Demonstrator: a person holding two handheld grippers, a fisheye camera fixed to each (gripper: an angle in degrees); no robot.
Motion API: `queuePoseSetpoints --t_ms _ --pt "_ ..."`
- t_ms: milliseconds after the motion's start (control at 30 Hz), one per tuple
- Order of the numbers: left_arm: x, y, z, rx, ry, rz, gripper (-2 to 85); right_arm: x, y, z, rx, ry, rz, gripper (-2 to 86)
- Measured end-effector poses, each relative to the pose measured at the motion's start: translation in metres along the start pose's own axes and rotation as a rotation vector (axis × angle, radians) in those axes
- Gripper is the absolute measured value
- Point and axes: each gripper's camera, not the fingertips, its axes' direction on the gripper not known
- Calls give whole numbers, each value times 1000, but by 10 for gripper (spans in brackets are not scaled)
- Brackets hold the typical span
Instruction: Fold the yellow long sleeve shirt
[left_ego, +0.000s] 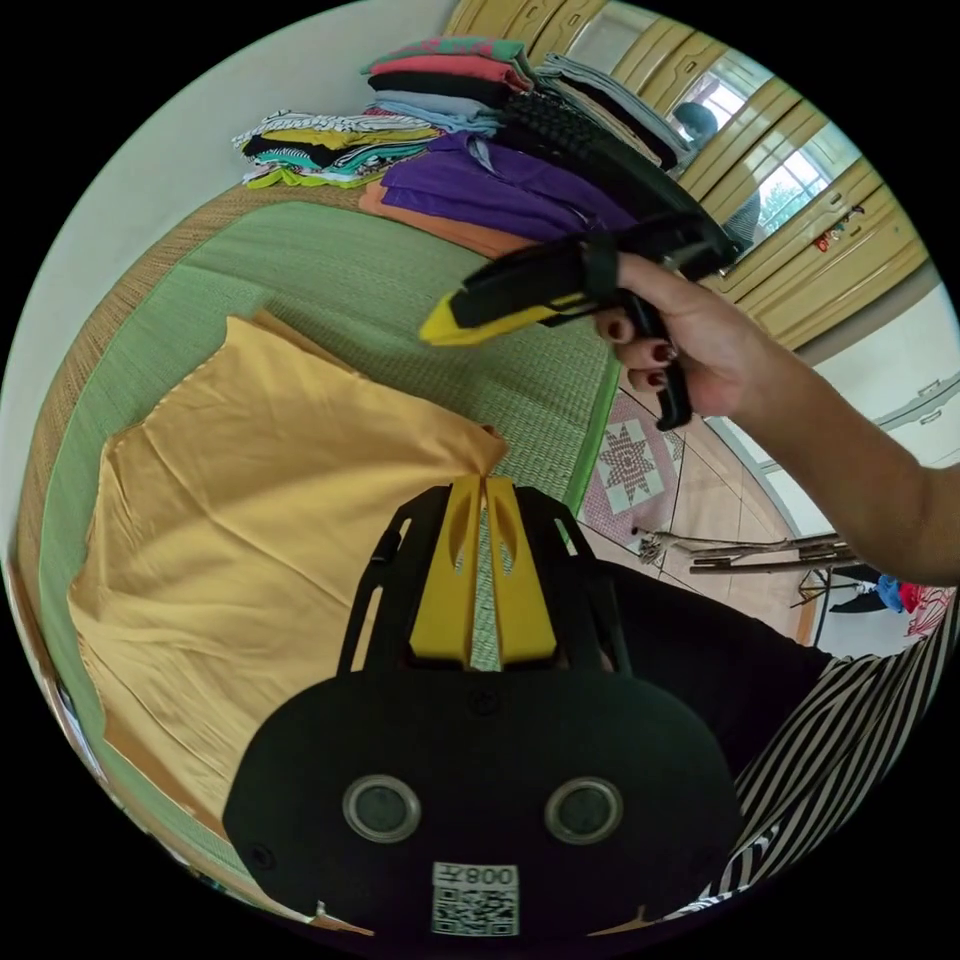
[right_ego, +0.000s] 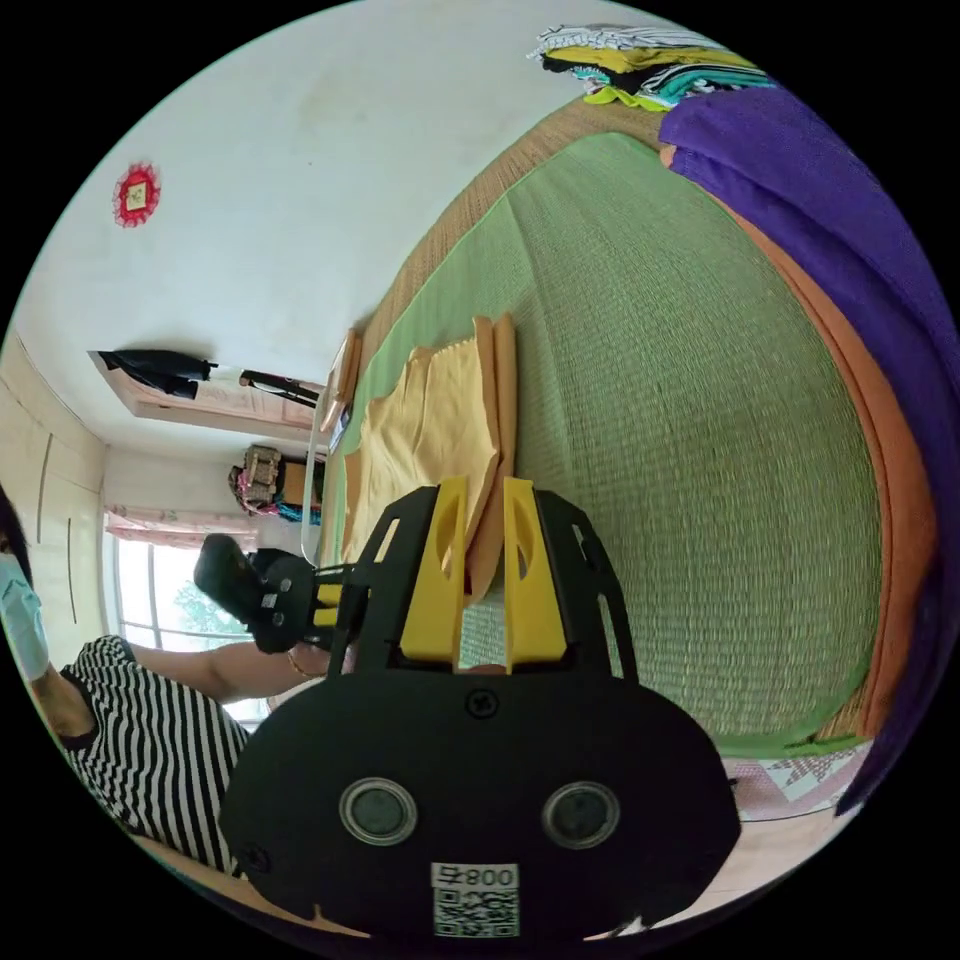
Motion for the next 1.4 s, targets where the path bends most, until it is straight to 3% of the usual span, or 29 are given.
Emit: queuePoseSetpoints --t_ms 267,700,1100,1400 --pt "4 -11 14 -1 8 5 6 -31 -113 67 -105 183 -46 93" --pt "-20 10 25 10 45 6 6 -64 -188 85 -133 229 -39 26" --pt "-60 76 10 113 130 -1 6 -89 -181 -2 -2 29 57 9" --pt "-133 190 -47 353 230 -110 6 -232 -193 -26 78 -80 -58 10"
